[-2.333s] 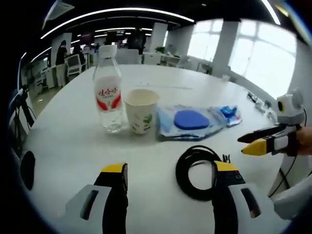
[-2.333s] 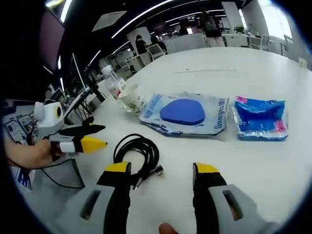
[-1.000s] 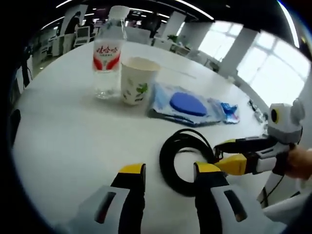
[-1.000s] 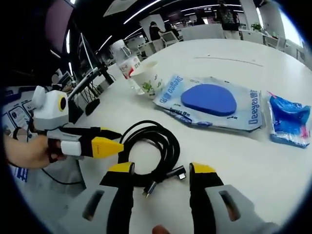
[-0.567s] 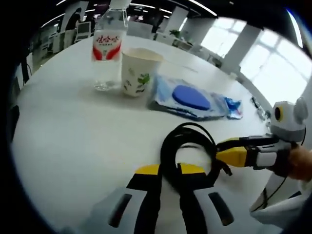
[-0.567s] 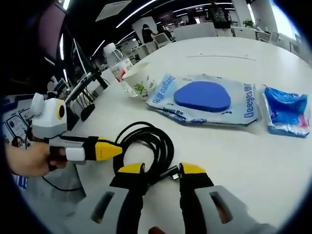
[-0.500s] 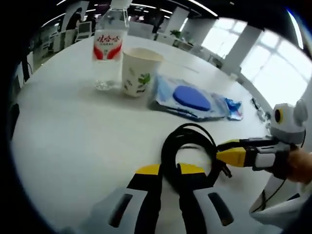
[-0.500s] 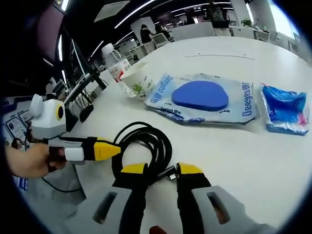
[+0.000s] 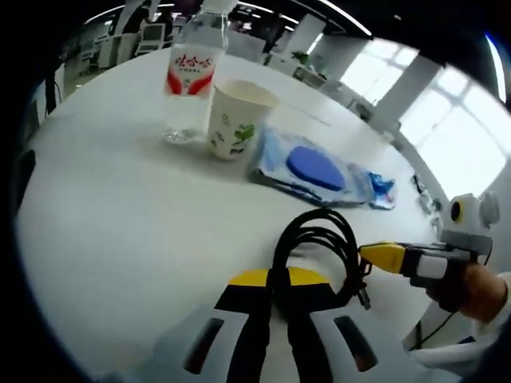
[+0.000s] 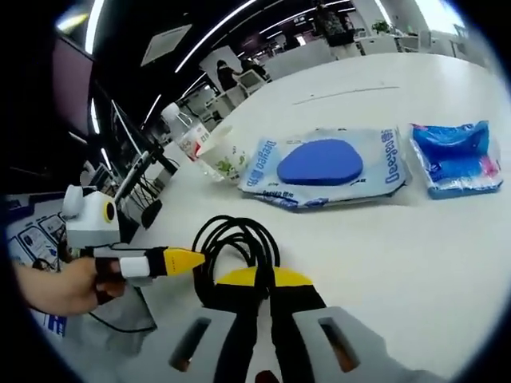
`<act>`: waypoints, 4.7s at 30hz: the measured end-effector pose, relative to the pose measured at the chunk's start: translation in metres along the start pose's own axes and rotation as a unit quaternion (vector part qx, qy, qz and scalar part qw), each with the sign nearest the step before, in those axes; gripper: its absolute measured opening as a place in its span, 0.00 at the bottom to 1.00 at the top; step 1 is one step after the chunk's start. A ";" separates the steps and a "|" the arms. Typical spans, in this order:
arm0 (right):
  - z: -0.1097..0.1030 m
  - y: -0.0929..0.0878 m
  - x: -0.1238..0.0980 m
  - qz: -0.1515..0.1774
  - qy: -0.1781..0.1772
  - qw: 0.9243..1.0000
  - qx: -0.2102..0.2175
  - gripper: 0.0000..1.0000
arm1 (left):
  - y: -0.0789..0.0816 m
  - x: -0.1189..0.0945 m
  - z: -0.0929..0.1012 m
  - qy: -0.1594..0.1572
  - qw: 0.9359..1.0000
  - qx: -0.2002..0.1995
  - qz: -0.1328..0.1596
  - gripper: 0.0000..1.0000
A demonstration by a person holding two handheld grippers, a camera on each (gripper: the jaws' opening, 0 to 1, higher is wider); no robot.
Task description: Arrange the tabletop items into an orderly group along one side of the table until the central work area is clear of visible clutter.
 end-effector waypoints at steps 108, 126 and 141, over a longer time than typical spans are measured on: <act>0.196 0.010 -0.127 0.052 -0.099 0.993 0.046 0.01 | -0.002 0.139 0.198 -0.054 0.982 0.159 -0.092 0.00; 0.206 0.009 -0.123 0.023 -0.123 0.992 -0.010 0.00 | -0.005 0.139 0.193 -0.054 0.984 0.151 -0.077 0.00; 0.191 0.028 -0.132 0.075 -0.133 0.985 -0.079 0.05 | 0.003 0.139 0.194 -0.058 0.982 0.180 -0.025 0.27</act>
Point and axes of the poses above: the point that each gripper's makers call its tool centre point, and the gripper's own axes: x roughly forward along the fingers, z roughly to its right, y roughly out of its top, the point moved 7 cm from there along -x, roughly backward along the fingers
